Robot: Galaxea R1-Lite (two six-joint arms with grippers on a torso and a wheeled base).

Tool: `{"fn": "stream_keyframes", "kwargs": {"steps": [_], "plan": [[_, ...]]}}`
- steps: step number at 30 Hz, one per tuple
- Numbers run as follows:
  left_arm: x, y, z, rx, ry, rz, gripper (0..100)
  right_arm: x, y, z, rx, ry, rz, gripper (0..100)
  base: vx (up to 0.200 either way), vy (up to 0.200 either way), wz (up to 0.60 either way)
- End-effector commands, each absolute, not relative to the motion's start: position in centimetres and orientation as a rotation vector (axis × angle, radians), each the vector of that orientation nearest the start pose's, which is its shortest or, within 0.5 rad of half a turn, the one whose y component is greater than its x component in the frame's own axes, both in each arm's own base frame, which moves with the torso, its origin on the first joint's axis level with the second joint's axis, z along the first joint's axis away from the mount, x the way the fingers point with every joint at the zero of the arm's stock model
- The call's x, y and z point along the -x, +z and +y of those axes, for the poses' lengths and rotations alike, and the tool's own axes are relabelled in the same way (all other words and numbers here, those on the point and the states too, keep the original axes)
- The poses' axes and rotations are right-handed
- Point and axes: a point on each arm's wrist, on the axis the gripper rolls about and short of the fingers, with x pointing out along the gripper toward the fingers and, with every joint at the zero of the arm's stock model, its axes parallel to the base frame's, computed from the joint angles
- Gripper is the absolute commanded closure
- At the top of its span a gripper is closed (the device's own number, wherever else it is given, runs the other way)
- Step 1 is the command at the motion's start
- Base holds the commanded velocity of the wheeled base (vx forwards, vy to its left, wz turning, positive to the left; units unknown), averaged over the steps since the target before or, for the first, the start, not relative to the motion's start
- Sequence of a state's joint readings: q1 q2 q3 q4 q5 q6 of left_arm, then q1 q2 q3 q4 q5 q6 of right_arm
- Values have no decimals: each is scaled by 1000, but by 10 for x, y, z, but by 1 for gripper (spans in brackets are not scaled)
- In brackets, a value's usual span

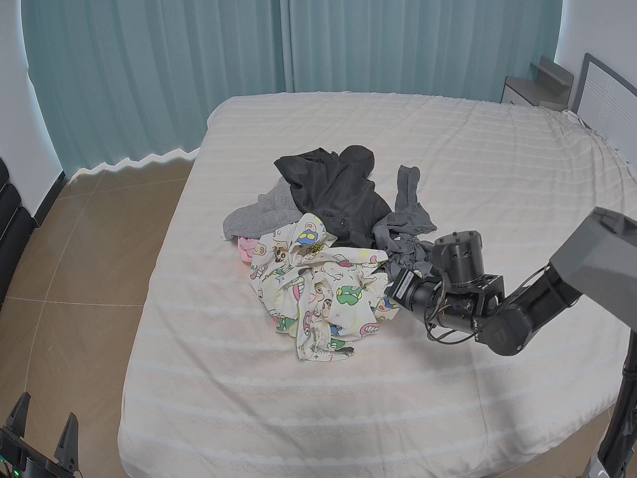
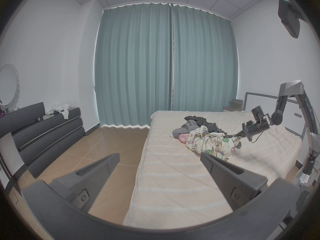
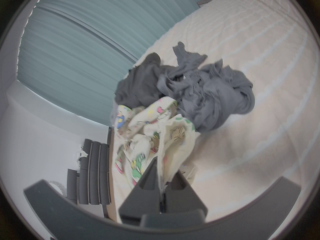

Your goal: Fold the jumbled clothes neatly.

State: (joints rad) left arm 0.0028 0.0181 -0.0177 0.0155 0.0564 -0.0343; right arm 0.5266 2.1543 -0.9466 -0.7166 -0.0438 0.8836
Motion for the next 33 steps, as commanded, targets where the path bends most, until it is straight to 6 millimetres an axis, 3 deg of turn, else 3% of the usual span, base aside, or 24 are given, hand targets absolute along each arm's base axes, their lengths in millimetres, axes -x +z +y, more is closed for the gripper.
{"fn": "stream_keyframes", "kwargs": {"steps": [1, 2, 4, 8, 12, 20, 26, 27, 32, 33], "plan": [[23, 75, 1, 32, 60, 16, 0, -304, 135, 184, -765, 326, 512, 100, 0, 0, 0], [23, 75, 1, 32, 60, 16, 0, -303, 138, 184, -768, 333, 505, 100, 0, 0, 0], [23, 75, 1, 27, 60, 16, 0, -292, 163, 182, -787, 377, 450, 100, 0, 0, 0], [23, 75, 1, 27, 60, 16, 0, -284, 180, 181, -802, 424, 416, 100, 0, 0, 0], [23, 75, 1, 23, 58, 16, 0, -269, 213, 179, -828, 501, 341, 100, 0, 0, 0], [23, 75, 1, 24, 49, 16, 0, -262, 263, 178, -865, 613, 223, 100, 0, 0, 0], [23, 75, 1, 23, 35, 15, 0, -256, 296, 190, -875, 682, 184, 100, 0, 0, 0], [23, 75, 0, 23, 19, 15, 0, -251, 309, 194, -881, 714, 162, 100, 0, 0, 0], [23, 76, 0, 26, 3, 9, 0, -238, 327, 212, -862, 786, 170, 100, 0, 0, 0], [31, 115, 0, 88, 4, -117, 0, -230, 340, 220, -858, 823, 150, 100, 0, 0, 0]]}}
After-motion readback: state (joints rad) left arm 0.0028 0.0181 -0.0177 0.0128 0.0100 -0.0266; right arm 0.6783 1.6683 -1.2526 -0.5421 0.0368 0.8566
